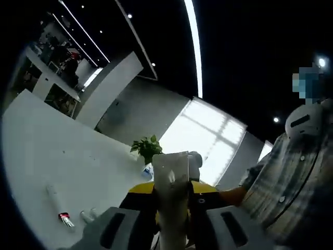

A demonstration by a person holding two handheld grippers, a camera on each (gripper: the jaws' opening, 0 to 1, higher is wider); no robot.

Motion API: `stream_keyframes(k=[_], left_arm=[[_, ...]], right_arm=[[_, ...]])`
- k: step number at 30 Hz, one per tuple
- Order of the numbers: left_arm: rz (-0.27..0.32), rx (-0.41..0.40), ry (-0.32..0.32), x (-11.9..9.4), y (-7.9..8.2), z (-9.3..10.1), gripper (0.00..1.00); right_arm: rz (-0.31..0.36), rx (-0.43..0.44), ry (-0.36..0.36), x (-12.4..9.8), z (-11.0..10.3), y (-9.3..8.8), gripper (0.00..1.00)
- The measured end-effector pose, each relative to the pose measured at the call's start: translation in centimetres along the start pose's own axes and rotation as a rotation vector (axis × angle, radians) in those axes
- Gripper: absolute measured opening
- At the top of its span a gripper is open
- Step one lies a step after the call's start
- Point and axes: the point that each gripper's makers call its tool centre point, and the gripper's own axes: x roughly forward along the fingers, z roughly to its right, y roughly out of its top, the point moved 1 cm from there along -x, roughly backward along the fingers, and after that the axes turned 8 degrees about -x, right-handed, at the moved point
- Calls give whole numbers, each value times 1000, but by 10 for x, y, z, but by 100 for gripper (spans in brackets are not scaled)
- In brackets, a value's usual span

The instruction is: Arrange the skincare products in the storage area until every visible bottle or jar stands upright without overlapping.

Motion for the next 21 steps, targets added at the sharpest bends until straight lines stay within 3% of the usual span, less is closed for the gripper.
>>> stream_keyframes(k=[3,5,7,11,15,21], left_arm=[[12,20,0,-1,2,-1,19],[9,50,20,1,0,-4,11],[18,77,52,1,1,-9,10],[17,143,72,2,0,-12,8],[-11,176,50,1,-5,-13,6],[1,189,21,-5,-8,-20,5]], right_arm=[[-2,14,-10,4,1,1,18],[-21,28,-35,8,5,-2,19],[-47,25,-121,9,15,-8,20],[-74,-13,-222,9,24,-11,22],[-147,-37,-274,10,26,-17,23],[-199,-60,-329,11,33,-22,24]])
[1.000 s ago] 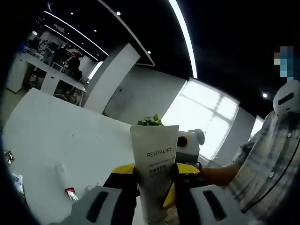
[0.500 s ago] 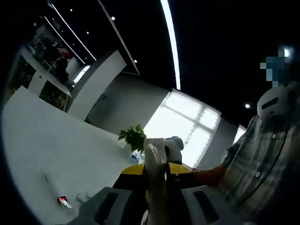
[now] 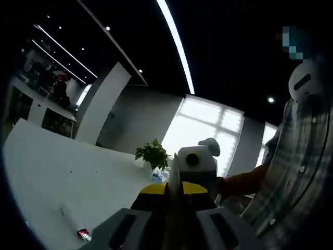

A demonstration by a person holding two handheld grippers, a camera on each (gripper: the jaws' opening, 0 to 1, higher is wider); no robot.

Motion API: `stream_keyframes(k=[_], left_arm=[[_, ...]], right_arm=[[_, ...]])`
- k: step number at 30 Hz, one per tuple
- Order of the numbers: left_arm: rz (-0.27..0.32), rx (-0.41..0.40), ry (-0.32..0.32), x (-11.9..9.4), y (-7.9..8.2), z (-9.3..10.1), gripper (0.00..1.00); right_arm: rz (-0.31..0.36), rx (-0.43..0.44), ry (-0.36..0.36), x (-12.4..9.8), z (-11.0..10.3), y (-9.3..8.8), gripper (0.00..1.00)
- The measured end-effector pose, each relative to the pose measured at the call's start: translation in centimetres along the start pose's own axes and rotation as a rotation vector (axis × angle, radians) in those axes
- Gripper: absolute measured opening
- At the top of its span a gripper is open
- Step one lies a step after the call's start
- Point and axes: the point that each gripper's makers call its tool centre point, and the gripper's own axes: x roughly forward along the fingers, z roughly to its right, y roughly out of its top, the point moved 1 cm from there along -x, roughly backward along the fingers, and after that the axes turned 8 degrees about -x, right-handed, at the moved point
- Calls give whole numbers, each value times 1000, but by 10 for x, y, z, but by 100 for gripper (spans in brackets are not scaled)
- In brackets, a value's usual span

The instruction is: Arrange the skincare products in the storage area until every visible bottle or jar stands upright without overlapping.

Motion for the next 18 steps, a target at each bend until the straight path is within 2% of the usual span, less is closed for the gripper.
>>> stream_keyframes(k=[2,7,11,13,15,17,18], left_arm=[[-1,7,-1,-3,-2,-3,5],[-34,17,-25,-12,-10,-10,5],[-41,21,-54,-17,-12,-13,5],[-22,8,-66,-18,-7,-11,5],[33,-11,-101,-16,3,-4,5],[31,-13,-116,-15,4,-4,6],[36,-11,-121,-15,6,-6,7]], right_arm=[[-13,7,-12,2,2,-2,24],[-73,-57,-56,5,4,-4,25],[-72,-49,-60,2,7,0,25],[-88,-33,-34,7,3,-4,25],[-101,-65,-28,13,2,-10,25],[-46,-50,-36,14,3,-3,22],[-42,-37,-39,12,4,-5,20]])
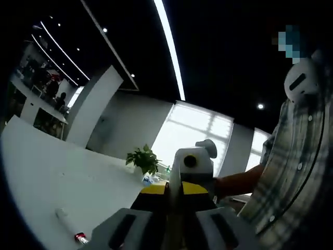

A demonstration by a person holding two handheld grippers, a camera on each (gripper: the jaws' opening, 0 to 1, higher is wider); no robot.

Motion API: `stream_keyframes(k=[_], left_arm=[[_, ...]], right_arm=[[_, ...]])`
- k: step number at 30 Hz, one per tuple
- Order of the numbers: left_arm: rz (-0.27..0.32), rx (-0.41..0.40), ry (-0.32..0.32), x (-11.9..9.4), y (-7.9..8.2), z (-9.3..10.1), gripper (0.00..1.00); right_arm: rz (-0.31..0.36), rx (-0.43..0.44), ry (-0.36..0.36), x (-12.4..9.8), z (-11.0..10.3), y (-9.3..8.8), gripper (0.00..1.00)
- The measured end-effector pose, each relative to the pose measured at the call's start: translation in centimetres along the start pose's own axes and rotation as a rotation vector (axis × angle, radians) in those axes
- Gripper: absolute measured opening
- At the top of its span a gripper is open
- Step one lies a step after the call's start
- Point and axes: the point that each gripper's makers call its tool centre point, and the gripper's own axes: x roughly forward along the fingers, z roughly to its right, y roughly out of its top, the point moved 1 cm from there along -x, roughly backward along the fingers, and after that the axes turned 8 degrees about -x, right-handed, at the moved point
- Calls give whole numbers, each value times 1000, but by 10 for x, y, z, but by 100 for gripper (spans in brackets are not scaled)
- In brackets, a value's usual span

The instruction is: Arrange the skincare products in the storage area until every visible bottle or jar stands upright without overlapping.

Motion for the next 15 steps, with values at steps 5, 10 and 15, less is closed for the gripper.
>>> stream_keyframes(k=[5,10,15], left_arm=[[-39,-66,-60,0,-2,2,13],[-58,-19,22,-15,-2,-11,49],[-205,50,47,-25,-30,-14,58]], right_arm=[[4,-12,11,-5,-2,-1,15],[28,4,10,-20,5,-5,13],[58,-2,23,-29,7,3,13]])
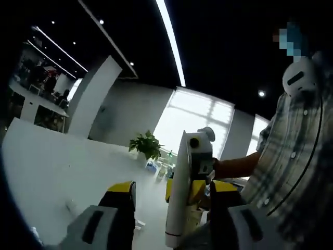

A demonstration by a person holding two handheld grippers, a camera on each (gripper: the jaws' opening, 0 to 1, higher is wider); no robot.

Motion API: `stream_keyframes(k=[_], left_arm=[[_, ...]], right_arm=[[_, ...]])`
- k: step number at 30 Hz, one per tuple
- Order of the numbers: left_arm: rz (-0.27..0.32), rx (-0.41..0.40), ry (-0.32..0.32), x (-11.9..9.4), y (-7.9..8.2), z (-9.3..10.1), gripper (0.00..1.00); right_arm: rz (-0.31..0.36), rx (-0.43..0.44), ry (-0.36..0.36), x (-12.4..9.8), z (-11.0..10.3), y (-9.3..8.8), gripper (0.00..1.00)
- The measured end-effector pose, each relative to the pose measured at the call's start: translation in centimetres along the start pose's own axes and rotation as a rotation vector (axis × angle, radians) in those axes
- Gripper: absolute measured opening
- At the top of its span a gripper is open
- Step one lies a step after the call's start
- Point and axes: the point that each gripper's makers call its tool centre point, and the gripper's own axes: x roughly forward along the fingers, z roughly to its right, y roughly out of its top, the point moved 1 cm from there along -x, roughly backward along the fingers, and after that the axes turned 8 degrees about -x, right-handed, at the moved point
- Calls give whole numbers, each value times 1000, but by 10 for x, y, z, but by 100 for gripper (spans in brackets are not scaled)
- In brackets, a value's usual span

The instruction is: Arrange the skincare products in the storage area until every visible bottle or jar stands upright without overlapping.

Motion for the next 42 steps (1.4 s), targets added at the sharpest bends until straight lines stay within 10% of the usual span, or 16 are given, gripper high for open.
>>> stream_keyframes(k=[4,10,26,35,42], left_arm=[[-154,75,-9,16,-31,8,53],[-171,53,-91,33,-38,24,23],[-143,96,-45,33,-41,26,16],[-260,149,2,26,-70,20,16],[-307,164,27,28,-89,17,16]], right_arm=[[40,-14,29,-4,-6,9,13],[48,-53,115,-3,-29,12,13],[-21,-64,110,-5,-31,11,18],[-44,-112,96,-23,-27,33,21],[-344,-224,192,-29,-42,12,19]])
